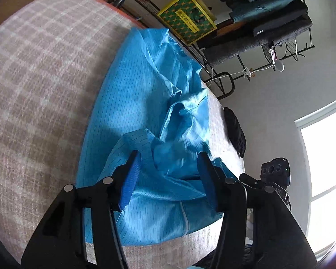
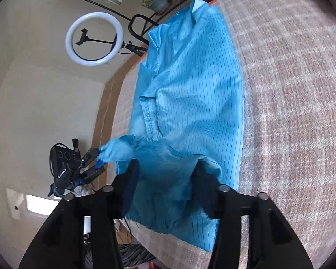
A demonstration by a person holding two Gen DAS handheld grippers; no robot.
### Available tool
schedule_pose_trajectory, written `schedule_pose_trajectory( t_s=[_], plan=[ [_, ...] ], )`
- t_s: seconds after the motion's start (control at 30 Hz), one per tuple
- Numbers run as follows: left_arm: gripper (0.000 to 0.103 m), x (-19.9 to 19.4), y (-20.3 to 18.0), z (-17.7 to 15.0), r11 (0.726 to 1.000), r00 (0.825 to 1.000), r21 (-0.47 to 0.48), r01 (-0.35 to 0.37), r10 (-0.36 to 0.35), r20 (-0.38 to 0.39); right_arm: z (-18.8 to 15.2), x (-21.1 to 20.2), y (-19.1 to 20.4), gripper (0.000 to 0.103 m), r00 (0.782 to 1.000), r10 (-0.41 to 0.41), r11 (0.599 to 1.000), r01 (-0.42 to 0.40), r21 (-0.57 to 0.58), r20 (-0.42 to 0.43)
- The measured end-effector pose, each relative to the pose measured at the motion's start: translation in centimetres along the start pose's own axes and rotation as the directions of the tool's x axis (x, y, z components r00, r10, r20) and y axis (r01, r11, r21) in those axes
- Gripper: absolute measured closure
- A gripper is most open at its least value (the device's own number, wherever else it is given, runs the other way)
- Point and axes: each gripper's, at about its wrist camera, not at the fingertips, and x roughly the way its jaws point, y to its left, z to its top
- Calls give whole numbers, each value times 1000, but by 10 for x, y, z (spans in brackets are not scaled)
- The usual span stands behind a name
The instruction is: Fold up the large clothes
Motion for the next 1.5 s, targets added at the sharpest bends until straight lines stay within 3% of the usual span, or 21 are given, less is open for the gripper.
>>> schedule_pose_trajectory(
  t_s=[0.13, 0.23, 0.43, 0.7, 0.8, 0.87, 0.97, 1.17, 1.3, 1.43, 1.5],
  plan=[
    [50, -9, -11, 2, 995, 998, 85, -59, 56, 43, 8, -16, -7, 49, 999, 16, 1000, -17, 5, 31],
    [50, -7, -15, -4, 965, 986, 202, -167, 159, 57, 4, -27, -5, 49, 996, -73, 994, 77, -74, 46],
    [50, 29, 3, -10, 926, 962, 280, -255, 271, -20, -14, -4, -20, 50, 976, -218, 966, 213, -147, -23],
    [52, 52, 18, -2, 942, 965, 243, -232, 255, -66, -12, 18, -12, 60, 960, -278, 934, 262, -242, -34],
    [65, 55, 12, -5, 929, 961, 281, -242, 269, -61, -8, 27, -8, 72, 953, -300, 924, 282, -259, -31],
    [77, 57, 11, -6, 922, 958, 291, -254, 281, -55, -6, 34, -5, 87, 954, -297, 925, 277, -260, -38],
    [95, 57, 16, -4, 927, 956, 270, -260, 286, -61, -6, 38, 0, 95, 950, -310, 914, 291, -282, -26],
    [101, 45, 4, -10, 910, 953, 299, -285, 303, -13, -16, 43, 30, 100, 932, -358, 844, 352, -405, 63],
    [101, 22, 2, -7, 903, 951, 302, -305, 307, 41, -17, 37, 51, 100, 955, -275, 843, 294, -450, 110],
    [100, 39, 10, -4, 886, 936, 315, -340, 350, 27, -5, 58, 23, 100, 938, -341, 863, 337, -377, 57],
    [100, 52, 9, -9, 861, 921, 350, -369, 389, 15, -4, 67, 13, 100, 923, -383, 857, 370, -359, 37]
  ],
)
